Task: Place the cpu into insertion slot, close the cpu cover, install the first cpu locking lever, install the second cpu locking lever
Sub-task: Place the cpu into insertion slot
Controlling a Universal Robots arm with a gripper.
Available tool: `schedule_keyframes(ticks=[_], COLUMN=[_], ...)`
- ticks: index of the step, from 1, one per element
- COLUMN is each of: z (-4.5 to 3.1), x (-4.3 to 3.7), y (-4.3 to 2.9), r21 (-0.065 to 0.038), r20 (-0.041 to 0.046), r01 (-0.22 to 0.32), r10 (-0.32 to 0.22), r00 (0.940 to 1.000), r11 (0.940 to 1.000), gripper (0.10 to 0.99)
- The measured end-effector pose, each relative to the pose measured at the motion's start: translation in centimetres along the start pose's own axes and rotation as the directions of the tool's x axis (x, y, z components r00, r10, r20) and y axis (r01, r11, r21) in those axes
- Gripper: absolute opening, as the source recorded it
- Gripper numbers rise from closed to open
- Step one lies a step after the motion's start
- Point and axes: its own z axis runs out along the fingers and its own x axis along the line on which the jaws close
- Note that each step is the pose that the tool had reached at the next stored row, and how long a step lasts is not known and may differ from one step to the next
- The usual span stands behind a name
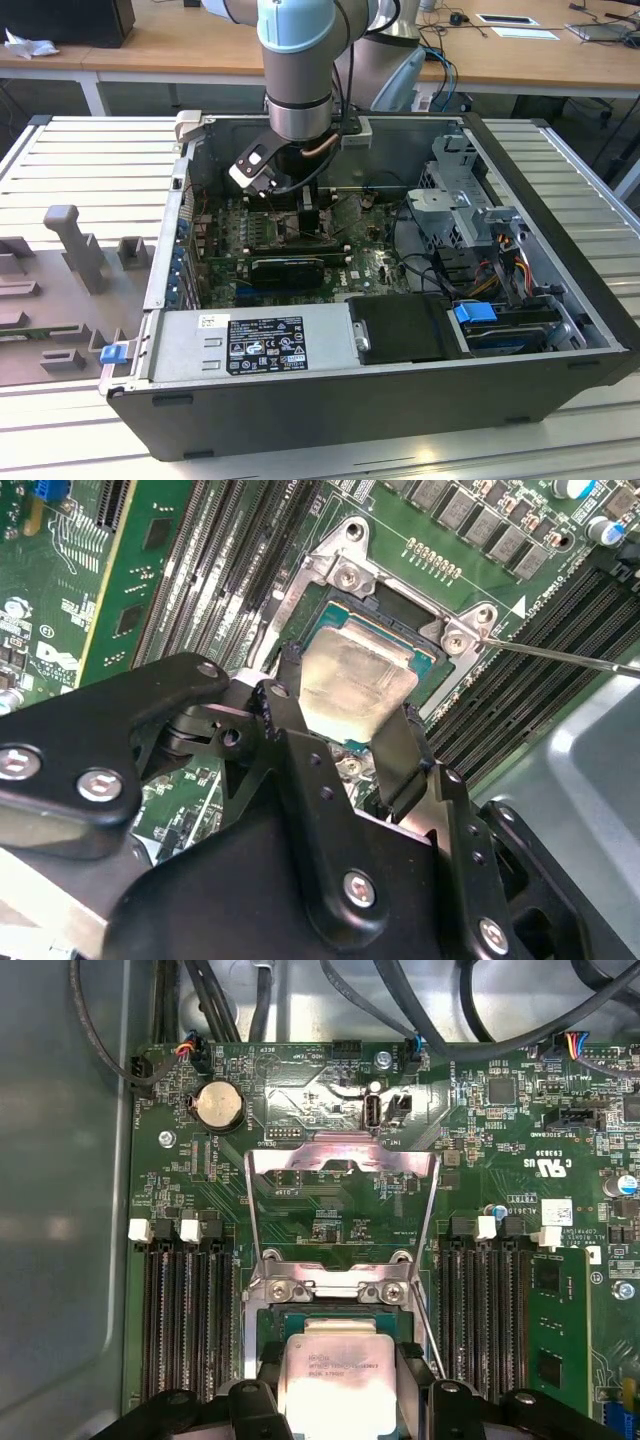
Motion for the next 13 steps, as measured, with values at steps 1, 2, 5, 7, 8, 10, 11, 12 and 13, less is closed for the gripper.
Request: schedule_keyframes(ticks=[1, 2, 5, 7, 8, 10, 11, 12, 13], z=[0.0, 0.01, -0.01, -0.16, -0.3, -0.58, -0.73, -0.96, -1.11], x=[0.0, 0.0, 0.0, 0.01, 0.01, 0.02, 0.02, 0.02, 0.03], y=[0.0, 0.0, 0.0, 0.02, 0.03, 0.05, 0.06, 0.08, 0.09], r21=[0.0, 0.0, 0.0, 0.0, 0.0, 0.0, 0.0, 0.0, 0.0], r20=[0.0, 0.0, -0.0001, -0.0001, -0.0001, -0.0001, -0.0001, 0.0, -0.0001], r01=[0.0, 0.0, 0.0, 0.0, 0.0, 0.0, 0.0, 0.0, 0.0], r10=[0.0, 0.0, 0.0, 0.0, 0.0, 0.0, 0.0, 0.0, 0.0], r00=[1.0, 1.0, 1.0, 1.0, 1.0, 1.0, 1.0, 1.0, 1.0], r11=[1.0, 1.0, 1.0, 1.0, 1.0, 1.0, 1.0, 1.0, 1.0], gripper=[0.537, 0.6, 0.6, 0.6, 0.6, 0.6, 0.6, 0.6, 0.6])
